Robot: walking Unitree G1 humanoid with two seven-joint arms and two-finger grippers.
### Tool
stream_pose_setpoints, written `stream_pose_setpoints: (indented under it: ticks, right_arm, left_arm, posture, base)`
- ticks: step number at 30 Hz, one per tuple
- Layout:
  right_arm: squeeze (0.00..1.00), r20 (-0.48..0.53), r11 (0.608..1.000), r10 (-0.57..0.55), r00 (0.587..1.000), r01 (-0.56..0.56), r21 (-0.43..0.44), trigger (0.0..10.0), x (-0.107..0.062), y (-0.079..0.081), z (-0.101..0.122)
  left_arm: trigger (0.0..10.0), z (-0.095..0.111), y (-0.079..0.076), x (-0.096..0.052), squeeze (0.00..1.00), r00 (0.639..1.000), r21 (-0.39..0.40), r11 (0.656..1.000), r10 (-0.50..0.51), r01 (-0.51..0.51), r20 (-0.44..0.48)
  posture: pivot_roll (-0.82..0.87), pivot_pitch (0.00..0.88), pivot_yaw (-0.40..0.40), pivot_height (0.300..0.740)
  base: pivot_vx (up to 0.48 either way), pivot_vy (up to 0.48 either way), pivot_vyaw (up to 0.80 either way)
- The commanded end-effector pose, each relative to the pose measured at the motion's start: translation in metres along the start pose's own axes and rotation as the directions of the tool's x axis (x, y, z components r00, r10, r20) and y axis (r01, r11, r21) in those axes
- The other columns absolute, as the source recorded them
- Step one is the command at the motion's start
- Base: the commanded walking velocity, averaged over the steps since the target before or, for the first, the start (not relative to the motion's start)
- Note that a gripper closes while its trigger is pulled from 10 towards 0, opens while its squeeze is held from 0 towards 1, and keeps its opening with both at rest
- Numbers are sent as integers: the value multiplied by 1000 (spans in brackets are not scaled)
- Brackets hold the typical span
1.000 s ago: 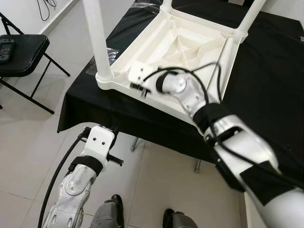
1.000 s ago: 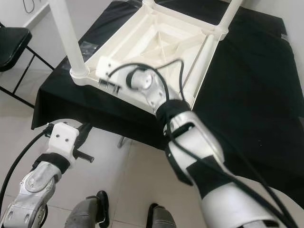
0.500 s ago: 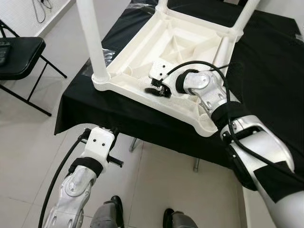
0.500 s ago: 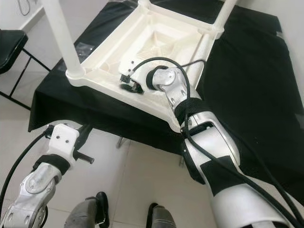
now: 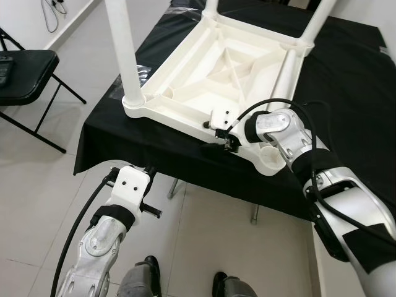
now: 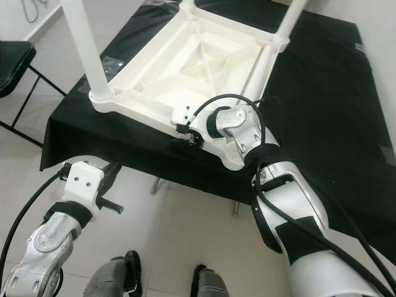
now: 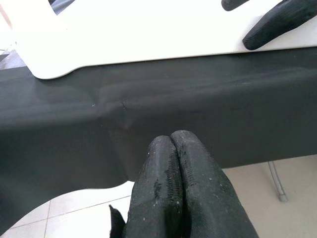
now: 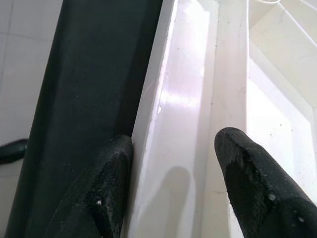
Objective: Building children table
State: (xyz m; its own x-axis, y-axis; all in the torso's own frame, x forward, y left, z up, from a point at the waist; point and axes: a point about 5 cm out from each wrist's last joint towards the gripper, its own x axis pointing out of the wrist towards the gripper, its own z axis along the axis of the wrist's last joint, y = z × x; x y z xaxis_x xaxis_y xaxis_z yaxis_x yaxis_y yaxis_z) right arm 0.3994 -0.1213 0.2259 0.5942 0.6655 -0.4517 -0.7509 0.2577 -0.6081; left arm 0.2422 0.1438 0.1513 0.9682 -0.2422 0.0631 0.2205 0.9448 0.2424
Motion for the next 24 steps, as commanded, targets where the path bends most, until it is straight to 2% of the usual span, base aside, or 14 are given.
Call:
stream_pose_setpoints:
  ticks: [1, 6, 10, 12, 15, 16, 24]
  right_arm:
    - [0, -35, 999, -49, 998, 49, -1, 10000, -6, -7, -4]
    - [0, -90, 998, -57, 994, 57, -2, 10000, -14, -9, -15]
    - [0, -163, 993, -117, 980, 113, -30, 10000, -23, -16, -24]
    - [0, -220, 982, -187, 957, 180, -53, 10000, -28, -24, -29]
    - [0, -307, 949, -317, 897, 298, -107, 10000, -39, -37, -36]
    - [0, -320, 941, -340, 885, 319, -117, 10000, -41, -40, -36]
    - [0, -330, 920, -391, 859, 367, -135, 10000, -45, -46, -35]
  left_arm:
    - [10000, -2, -2, -2, 0, 1000, -4, 1000, -8, 8, -14]
    - [10000, -2, -2, -2, 0, 1000, -3, 1000, -7, 7, -13]
    - [10000, -2, -2, -2, 0, 1000, -5, 1000, -4, 4, -13]
    - [10000, -2, -2, -2, 0, 1000, -5, 1000, -4, 4, -12]
    - [10000, -2, -2, -2, 0, 1000, -5, 1000, -3, 3, -12]
    - [10000, -2, -2, -2, 0, 1000, -5, 1000, -3, 3, -12]
    - [10000, -2, -1, -2, 0, 1000, -5, 1000, -3, 3, -13]
  posture:
    - [112, 249, -111, 740]
    - [113, 252, -113, 740]
    - [109, 254, -114, 740]
    - [109, 254, -114, 740]
    - [111, 254, -114, 740]
    - [111, 254, -114, 740]
    - [113, 255, -113, 740]
  base:
    - [0, 0, 0]
    - [0, 0, 0]
    - [0, 0, 0]
    - [0, 0, 0]
    - [0, 0, 0]
    - [0, 0, 0]
    - [0, 0, 0]
